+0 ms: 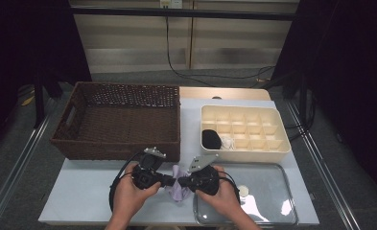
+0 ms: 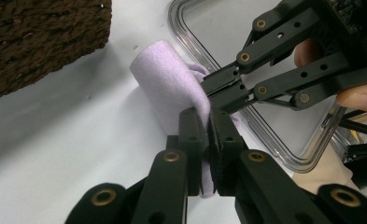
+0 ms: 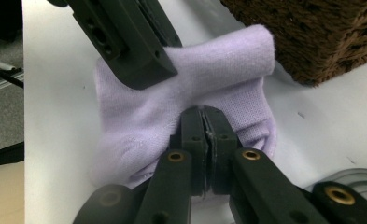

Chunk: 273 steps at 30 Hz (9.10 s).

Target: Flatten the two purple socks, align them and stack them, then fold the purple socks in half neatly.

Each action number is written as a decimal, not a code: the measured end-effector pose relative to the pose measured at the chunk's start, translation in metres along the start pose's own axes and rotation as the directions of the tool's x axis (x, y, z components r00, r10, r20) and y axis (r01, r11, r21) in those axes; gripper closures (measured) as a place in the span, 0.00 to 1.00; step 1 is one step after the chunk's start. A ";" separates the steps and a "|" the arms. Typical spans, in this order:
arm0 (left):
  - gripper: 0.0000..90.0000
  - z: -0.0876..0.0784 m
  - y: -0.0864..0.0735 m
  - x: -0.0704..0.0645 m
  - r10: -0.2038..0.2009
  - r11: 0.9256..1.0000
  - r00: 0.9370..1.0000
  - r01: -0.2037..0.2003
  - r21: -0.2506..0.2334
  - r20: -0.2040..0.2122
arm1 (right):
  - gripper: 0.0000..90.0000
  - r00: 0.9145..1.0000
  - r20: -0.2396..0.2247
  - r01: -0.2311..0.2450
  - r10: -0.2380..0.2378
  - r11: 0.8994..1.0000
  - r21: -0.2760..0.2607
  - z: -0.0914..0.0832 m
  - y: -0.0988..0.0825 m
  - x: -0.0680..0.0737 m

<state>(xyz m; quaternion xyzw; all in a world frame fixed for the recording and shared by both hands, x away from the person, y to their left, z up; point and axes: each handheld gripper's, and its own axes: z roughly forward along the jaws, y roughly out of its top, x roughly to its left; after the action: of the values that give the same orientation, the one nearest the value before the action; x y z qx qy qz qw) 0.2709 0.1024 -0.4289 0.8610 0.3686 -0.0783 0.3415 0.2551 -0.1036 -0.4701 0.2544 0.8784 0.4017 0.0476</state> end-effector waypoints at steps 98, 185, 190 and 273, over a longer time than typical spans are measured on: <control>0.93 0.004 0.004 -0.021 0.014 0.997 1.000 -0.015 -0.074 -0.016 | 0.96 0.998 0.060 -0.035 0.035 0.999 -0.008 -0.008 0.002 -0.017; 0.91 0.026 -0.008 -0.011 0.066 0.997 0.997 -0.064 0.052 -0.048 | 0.69 0.924 -0.055 -0.376 0.380 0.924 0.067 -0.006 -0.008 -0.036; 0.88 0.027 -0.008 -0.011 0.071 0.997 0.996 -0.069 0.047 -0.047 | 0.78 0.890 -0.093 -0.441 0.447 0.894 0.076 -0.004 -0.011 -0.039; 0.42 0.045 -0.010 0.003 0.226 0.963 0.956 -0.248 -0.108 -0.187 | 0.89 0.855 -0.043 -0.514 0.517 0.855 0.067 -0.058 0.011 -0.064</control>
<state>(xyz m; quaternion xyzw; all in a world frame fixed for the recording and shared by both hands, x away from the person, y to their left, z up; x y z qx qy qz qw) 0.2719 0.0801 -0.4695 0.8785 0.2951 0.0625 0.3705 0.2983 -0.1677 -0.4308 0.4696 0.7895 0.3838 -0.0943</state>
